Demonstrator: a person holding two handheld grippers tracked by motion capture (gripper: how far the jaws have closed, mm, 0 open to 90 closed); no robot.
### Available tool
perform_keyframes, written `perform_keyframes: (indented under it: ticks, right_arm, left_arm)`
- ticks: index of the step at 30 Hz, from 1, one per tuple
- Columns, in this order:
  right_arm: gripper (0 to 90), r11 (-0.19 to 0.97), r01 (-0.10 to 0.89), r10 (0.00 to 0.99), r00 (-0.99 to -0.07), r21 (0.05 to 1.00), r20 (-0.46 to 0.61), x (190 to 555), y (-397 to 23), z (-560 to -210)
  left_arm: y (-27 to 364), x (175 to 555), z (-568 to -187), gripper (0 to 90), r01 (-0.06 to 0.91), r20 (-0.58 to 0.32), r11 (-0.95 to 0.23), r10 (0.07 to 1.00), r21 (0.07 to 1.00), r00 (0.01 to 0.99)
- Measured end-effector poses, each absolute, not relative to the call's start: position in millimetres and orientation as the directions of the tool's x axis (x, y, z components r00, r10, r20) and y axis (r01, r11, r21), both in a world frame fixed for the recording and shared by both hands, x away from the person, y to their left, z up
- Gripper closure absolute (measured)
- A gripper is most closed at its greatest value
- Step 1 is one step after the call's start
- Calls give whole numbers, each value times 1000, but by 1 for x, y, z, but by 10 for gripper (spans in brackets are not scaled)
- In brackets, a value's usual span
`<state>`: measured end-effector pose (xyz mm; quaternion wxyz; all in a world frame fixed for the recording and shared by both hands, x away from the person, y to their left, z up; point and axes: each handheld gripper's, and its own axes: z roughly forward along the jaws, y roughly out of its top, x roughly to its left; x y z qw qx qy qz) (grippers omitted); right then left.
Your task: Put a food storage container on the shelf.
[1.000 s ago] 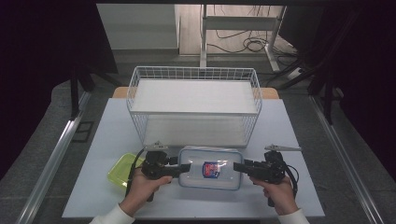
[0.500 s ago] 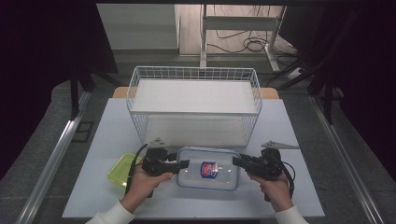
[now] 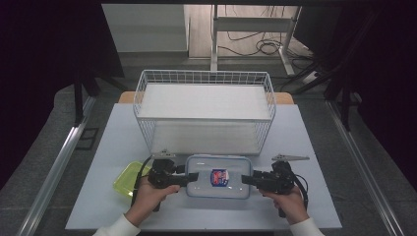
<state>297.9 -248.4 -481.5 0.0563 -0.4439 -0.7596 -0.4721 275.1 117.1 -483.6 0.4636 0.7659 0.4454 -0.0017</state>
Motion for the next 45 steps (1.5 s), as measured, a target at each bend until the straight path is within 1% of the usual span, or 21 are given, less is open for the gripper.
perform_keyframes:
  ticks: [2,7,12,19,20,21,22,24,25,26,28,29,30,31,33,35,40,41,42,44,45]
  right_arm:
    - [489,132,744,612,-581,655,536,297,-252,-482]
    - [495,125,739,620,-579,662,529,293,-250,-481]
    - [500,108,742,607,-577,662,547,294,-251,-480]
    - [499,100,696,607,-609,711,511,294,-250,-456]
    - [499,98,681,601,-622,726,502,295,-249,-444]
    - [499,98,681,601,-622,726,502,295,-249,-444]
    - [499,103,659,600,-639,745,481,298,-248,-430]
    - [499,103,653,602,-642,750,476,299,-247,-424]
    - [499,109,645,601,-649,757,467,301,-246,-416]
    - [499,115,623,601,-664,774,446,305,-245,-401]
    - [499,114,606,599,-674,787,433,310,-243,-386]
    - [498,116,599,596,-680,792,427,313,-241,-379]
    - [498,116,599,596,-680,792,427,313,-241,-379]
    - [498,116,580,594,-691,806,412,319,-238,-364]
    - [498,116,578,593,-693,808,411,321,-237,-359]
    - [498,120,553,589,-708,825,389,329,-231,-340]
    - [496,142,523,593,-725,841,351,341,-219,-313]
    - [496,142,523,593,-725,841,351,341,-219,-313]
    - [496,144,527,593,-723,837,354,348,-216,-305]
    - [496,146,528,592,-724,836,354,352,-214,-301]
    - [496,151,527,593,-725,836,350,361,-211,-295]
  left_arm:
    - [118,275,-483,445,689,-426,-164,679,706,598]
    - [118,273,-481,449,684,-422,-157,684,712,596]
    - [119,272,-474,452,666,-404,-155,687,729,603]
    - [121,272,-450,456,628,-383,-141,685,765,620]
    - [122,273,-442,458,615,-374,-140,683,776,627]
    - [123,273,-438,458,609,-369,-138,684,781,629]
    - [124,275,-424,458,589,-353,-139,685,796,638]
    - [125,277,-418,458,580,-348,-134,685,803,640]
    - [125,278,-411,458,570,-341,-131,685,811,644]
    - [127,282,-397,457,550,-325,-132,686,824,651]
    - [130,286,-382,457,532,-305,-138,689,836,658]
    - [131,289,-375,457,525,-300,-137,690,840,659]
    - [131,289,-375,457,525,-300,-137,690,840,659]
    - [134,293,-360,456,515,-286,-141,695,846,660]
    - [136,296,-354,456,509,-282,-139,696,850,660]
    - [142,301,-337,456,495,-272,-134,700,859,660]
    - [151,313,-318,452,485,-277,-108,705,868,653]
    - [151,313,-318,453,485,-277,-108,705,868,653]
    - [154,319,-311,453,484,-277,-104,707,869,650]
    - [155,323,-309,452,486,-281,-100,708,868,648]
    - [158,332,-305,452,489,-285,-97,709,867,645]
